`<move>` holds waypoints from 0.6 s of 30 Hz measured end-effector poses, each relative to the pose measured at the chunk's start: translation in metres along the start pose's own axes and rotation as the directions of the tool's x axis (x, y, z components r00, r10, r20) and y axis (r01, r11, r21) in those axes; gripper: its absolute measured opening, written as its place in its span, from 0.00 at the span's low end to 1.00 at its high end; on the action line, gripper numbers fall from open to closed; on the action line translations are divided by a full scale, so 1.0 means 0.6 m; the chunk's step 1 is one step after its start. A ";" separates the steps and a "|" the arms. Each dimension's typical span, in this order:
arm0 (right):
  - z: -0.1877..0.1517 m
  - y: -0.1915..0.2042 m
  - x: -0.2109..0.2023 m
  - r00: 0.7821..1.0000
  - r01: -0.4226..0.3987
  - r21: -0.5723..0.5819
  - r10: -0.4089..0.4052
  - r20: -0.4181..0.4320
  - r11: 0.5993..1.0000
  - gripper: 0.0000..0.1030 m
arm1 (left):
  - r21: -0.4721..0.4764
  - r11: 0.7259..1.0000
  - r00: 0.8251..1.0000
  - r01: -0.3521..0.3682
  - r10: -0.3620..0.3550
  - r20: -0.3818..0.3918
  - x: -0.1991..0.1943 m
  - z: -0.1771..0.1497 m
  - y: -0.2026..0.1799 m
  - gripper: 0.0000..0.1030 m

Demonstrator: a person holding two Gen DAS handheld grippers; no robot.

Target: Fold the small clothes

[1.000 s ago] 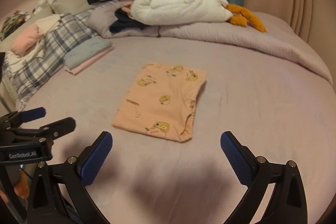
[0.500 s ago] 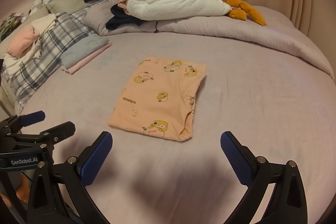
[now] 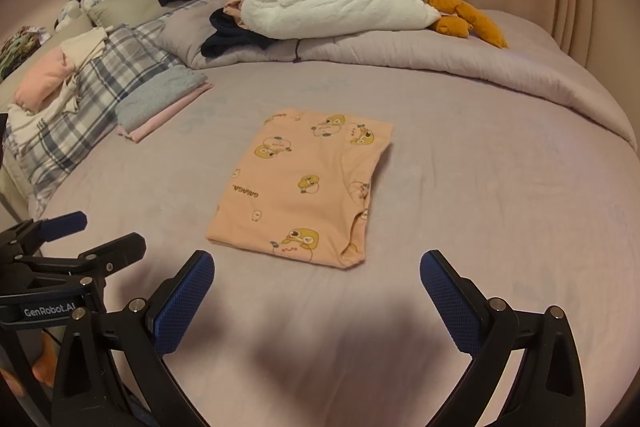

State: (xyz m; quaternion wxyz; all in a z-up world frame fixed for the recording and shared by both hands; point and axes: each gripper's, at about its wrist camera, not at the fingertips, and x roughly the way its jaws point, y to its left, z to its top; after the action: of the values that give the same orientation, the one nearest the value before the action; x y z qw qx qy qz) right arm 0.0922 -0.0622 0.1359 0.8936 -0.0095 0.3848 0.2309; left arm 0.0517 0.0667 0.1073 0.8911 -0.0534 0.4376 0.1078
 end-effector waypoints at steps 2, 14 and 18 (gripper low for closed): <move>0.000 0.000 0.001 1.000 0.001 -0.002 -0.001 0.000 1.000 0.99 | 0.000 1.000 1.000 0.003 -0.003 0.000 0.000 0.000 0.000 1.00; 0.001 -0.001 0.001 1.000 -0.001 -0.001 0.001 0.001 1.000 0.99 | 0.002 1.000 1.000 0.001 -0.001 0.007 -0.001 0.003 -0.002 1.00; 0.001 -0.002 0.001 1.000 -0.002 -0.003 0.002 0.001 1.000 0.99 | 0.008 1.000 1.000 -0.010 0.010 0.018 -0.005 0.003 -0.005 1.00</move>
State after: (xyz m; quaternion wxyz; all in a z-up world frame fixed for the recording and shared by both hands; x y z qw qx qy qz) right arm 0.0935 -0.0625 0.1357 0.8935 -0.0102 0.3842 0.2323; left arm 0.0523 0.0638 0.1108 0.8947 -0.0465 0.4302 0.1109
